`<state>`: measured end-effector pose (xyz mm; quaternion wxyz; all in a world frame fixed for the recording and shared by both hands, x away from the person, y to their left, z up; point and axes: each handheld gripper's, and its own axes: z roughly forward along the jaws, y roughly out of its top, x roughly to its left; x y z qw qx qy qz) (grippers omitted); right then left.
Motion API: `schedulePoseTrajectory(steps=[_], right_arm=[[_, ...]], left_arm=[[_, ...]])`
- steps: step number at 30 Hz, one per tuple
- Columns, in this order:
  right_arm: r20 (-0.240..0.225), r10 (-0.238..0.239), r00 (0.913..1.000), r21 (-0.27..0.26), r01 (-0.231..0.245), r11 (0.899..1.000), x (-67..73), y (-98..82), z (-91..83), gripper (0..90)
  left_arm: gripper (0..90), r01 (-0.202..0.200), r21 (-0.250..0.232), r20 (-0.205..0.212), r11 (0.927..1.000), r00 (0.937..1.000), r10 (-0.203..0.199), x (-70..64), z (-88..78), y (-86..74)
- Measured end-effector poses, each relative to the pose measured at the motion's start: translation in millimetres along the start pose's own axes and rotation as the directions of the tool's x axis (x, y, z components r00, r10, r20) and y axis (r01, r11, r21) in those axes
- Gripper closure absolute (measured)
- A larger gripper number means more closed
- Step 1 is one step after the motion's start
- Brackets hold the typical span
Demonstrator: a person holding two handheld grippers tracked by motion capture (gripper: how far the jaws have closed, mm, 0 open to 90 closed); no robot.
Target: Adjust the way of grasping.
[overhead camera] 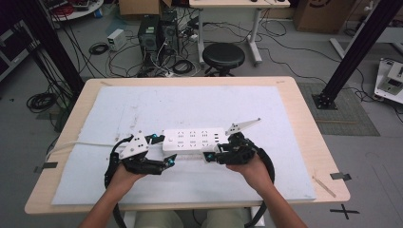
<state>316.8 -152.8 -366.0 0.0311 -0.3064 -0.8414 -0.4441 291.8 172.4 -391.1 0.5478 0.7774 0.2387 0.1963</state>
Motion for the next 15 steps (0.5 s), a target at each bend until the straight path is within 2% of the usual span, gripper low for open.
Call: schedulePoseTrajectory(steps=[9, 15], right_arm=[[0.069, -0.024, 0.9973, 0.029, 0.022, 0.999, -4.7, -8.0, -8.3, 63.0], [0.138, -0.059, 0.9886, 0.075, 0.049, 0.996, -7.0, -12.9, -14.7, 63.1]], left_arm=[[23.2, 0.042, -0.019, -0.065, 0.9989, 0.9969, -0.043, 10.9, -10.5, -5.0], [23.2, 0.066, -0.022, -0.087, 0.9976, 0.9939, -0.068, 15.0, -17.7, -7.6]])
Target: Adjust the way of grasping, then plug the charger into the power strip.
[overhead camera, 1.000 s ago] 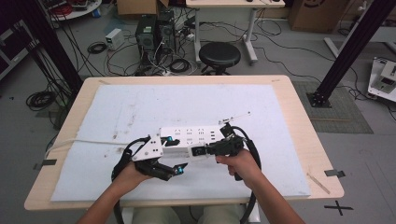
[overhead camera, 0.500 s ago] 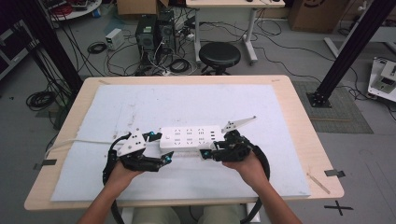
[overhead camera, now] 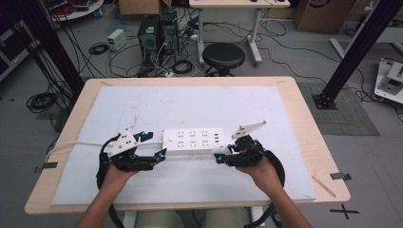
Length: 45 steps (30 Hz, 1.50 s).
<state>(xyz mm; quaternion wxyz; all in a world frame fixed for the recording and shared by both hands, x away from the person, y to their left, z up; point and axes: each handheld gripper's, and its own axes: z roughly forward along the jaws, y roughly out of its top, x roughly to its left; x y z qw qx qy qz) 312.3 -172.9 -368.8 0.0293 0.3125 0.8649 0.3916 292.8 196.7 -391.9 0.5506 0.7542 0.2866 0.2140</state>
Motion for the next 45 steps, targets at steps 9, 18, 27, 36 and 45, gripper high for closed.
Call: schedulePoseTrajectory(steps=[9, 18, 27, 36, 45], right_arm=[[0.045, -0.016, 0.9989, 0.012, 0.015, 1.000, -7.4, -8.7, -16.2, 63.1], [0.073, -0.038, 0.9966, 0.042, 0.035, 0.999, -16.4, -10.9, -29.3, 63.0], [0.088, -0.081, 0.9928, 0.091, 0.073, 0.993, -22.4, -5.0, -33.6, 63.0], [0.147, -0.182, 0.9721, 0.193, 0.153, 0.969, -26.1, 4.0, -35.3, 63.0], [0.173, -0.182, 0.9681, 0.195, 0.147, 0.970, -30.9, 0.7, -36.5, 63.0]], left_arm=[[23.2, 0.007, 0.004, -0.028, 1.0000, 0.9996, -0.007, 9.0, -17.5, -2.9], [23.2, 0.023, -0.008, -0.053, 0.9997, 0.9983, -0.023, 12.8, -26.1, -6.8], [23.2, 0.034, -0.009, -0.061, 0.9994, 0.9975, -0.034, 18.1, -30.3, -9.0], [23.2, 0.052, -0.016, -0.064, 0.9985, 0.9965, -0.053, 18.8, -27.0, -13.2], [23.2, 0.055, -0.019, -0.054, 0.9983, 0.9969, -0.056, 17.1, -22.6, -13.2]])
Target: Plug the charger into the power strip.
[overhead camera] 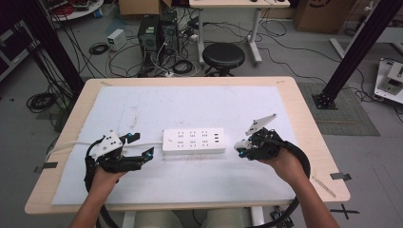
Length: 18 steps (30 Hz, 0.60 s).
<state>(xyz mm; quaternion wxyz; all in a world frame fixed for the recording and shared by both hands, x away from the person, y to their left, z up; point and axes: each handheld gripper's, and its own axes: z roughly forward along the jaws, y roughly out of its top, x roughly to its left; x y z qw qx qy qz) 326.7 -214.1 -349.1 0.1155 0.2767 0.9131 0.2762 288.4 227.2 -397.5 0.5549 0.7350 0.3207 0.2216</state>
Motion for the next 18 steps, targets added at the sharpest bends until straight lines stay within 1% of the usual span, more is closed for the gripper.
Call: schedulePoseTrajectory(steps=[4, 8, 9, 10, 11, 12, 14, 15, 18], right_arm=[[-0.008, 0.026, 0.9996, -0.020, -0.027, 0.999, -2.3, -4.0, 0.7, 62.9], [-0.008, 0.046, 0.9989, -0.005, -0.046, 0.999, -5.0, -8.3, 0.0, 62.9], [-0.028, 0.072, 0.9970, -0.008, -0.073, 0.997, -6.6, -9.6, -0.9, 63.0], [-0.062, 0.106, 0.9925, -0.028, -0.108, 0.994, -9.2, -11.8, -2.3, 63.0], [-0.080, 0.126, 0.9888, -0.057, -0.131, 0.990, -12.0, -14.4, -3.6, 63.0], [-0.072, 0.146, 0.9866, -0.061, -0.151, 0.987, -14.3, -17.0, -5.3, 63.0], [-0.056, 0.150, 0.9872, -0.061, -0.153, 0.986, -15.7, -20.4, -7.0, 63.0], [-0.059, 0.153, 0.9864, -0.061, -0.157, 0.986, -15.7, -22.2, -8.0, 63.0], [-0.058, 0.127, 0.9903, -0.053, -0.130, 0.990, -15.2, -26.4, -10.8, 63.0]], left_arm=[[23.2, 0.002, 0.000, -0.001, 1.0000, 1.0000, -0.002, 0.3, -0.4, -0.7], [23.2, 0.002, -0.004, -0.005, 1.0000, 1.0000, -0.002, 1.3, -1.8, -1.0], [23.2, 0.004, -0.005, -0.008, 1.0000, 1.0000, -0.004, 1.7, -2.4, -1.2], [23.2, 0.004, -0.006, -0.008, 1.0000, 1.0000, -0.004, 2.3, -2.9, -1.5], [23.2, 0.003, -0.006, -0.009, 1.0000, 1.0000, -0.003, 3.1, -3.6, -1.8], [23.2, 0.005, -0.008, -0.011, 1.0000, 0.9999, -0.005, 3.2, -3.7, -2.0], [23.2, 0.007, -0.010, -0.010, 0.9999, 0.9999, -0.007, 3.8, -4.1, -2.5], [23.2, 0.007, -0.010, -0.010, 0.9999, 0.9999, -0.007, 4.0, -4.2, -2.7], [23.2, 0.007, -0.011, -0.010, 0.9999, 0.9999, -0.008, 4.4, -4.1, -3.0]])
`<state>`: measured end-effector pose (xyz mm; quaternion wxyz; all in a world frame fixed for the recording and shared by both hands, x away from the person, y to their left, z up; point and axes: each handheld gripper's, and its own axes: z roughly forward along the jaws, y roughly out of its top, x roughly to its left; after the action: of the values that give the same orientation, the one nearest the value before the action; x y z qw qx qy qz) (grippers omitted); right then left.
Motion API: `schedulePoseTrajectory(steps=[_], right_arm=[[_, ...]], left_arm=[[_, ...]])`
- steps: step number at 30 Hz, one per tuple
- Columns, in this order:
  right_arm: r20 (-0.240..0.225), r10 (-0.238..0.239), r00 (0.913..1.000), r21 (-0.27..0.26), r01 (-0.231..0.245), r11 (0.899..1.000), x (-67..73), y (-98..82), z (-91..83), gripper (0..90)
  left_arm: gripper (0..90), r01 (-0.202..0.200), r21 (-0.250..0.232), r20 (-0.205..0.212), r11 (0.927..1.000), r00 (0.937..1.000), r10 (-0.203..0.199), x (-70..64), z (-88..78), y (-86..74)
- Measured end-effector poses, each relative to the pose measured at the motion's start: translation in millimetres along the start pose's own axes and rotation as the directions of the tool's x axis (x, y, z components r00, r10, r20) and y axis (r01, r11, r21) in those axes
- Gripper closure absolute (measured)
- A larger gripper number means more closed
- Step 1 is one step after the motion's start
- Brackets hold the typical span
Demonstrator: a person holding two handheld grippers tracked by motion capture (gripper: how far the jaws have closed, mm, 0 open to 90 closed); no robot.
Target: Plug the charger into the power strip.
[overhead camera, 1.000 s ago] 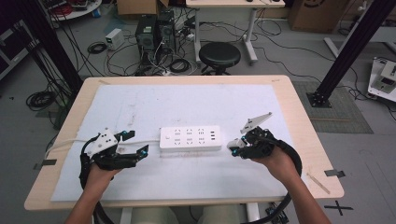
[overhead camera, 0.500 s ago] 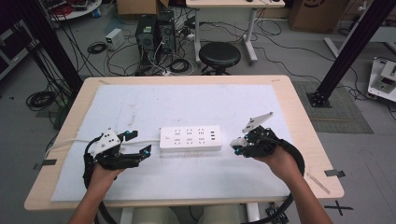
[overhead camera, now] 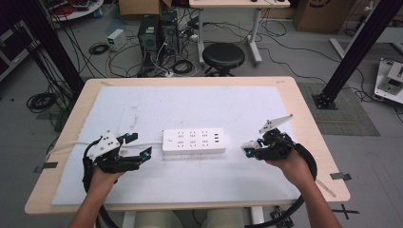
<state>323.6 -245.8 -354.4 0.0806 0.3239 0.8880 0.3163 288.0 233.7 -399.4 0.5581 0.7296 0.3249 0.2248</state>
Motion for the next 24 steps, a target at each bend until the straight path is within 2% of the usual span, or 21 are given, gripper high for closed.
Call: schedulePoseTrajectory(steps=[2, 6, 8, 11, 14, 17, 22, 24], right_arm=[[-0.010, -0.023, 0.9997, 0.005, 0.023, 1.000, 1.2, -1.8, -2.9, 63.0], [-0.039, -0.108, 0.9934, 0.029, 0.109, 0.994, 4.7, -3.0, -7.6, 63.0], [-0.050, -0.168, 0.9845, 0.052, 0.171, 0.984, 6.5, -2.7, -8.9, 63.0], [-0.031, -0.238, 0.9708, 0.094, 0.240, 0.966, 8.6, -1.5, -9.4, 63.0], [-0.017, -0.247, 0.9689, 0.114, 0.247, 0.962, 8.5, 0.9, -7.8, 63.0], [-0.016, -0.256, 0.9666, 0.113, 0.256, 0.960, 8.4, 4.8, -5.2, 63.0], [-0.012, -0.227, 0.9738, 0.093, 0.227, 0.969, 8.1, 14.1, -0.3, 63.0], [-0.007, -0.204, 0.9789, 0.073, 0.204, 0.976, 7.4, 18.0, 1.6, 63.0]], left_arm=[[23.2, -0.002, -0.001, 0.000, 1.0000, 1.0000, 0.002, 0.4, -0.1, 0.1], [23.2, 0.002, -0.004, -0.002, 1.0000, 1.0000, -0.002, -0.1, -0.7, -0.1], [23.2, 0.002, -0.002, 0.000, 1.0000, 1.0000, -0.002, 0.3, -1.1, -0.5], [23.2, 0.005, -0.002, -0.002, 1.0000, 1.0000, -0.005, 0.6, -1.5, -1.0], [23.2, 0.004, -0.001, 0.001, 1.0000, 1.0000, -0.004, 0.4, -1.4, -1.4], [23.2, 0.005, -0.006, 0.010, 1.0000, 0.9999, -0.005, -0.2, -0.8, -2.1], [23.2, 0.008, -0.010, 0.018, 0.9999, 0.9998, -0.008, -0.7, -0.2, -3.8], [23.2, 0.010, -0.013, 0.018, 0.9999, 0.9998, -0.010, -0.2, -0.1, -4.4]])
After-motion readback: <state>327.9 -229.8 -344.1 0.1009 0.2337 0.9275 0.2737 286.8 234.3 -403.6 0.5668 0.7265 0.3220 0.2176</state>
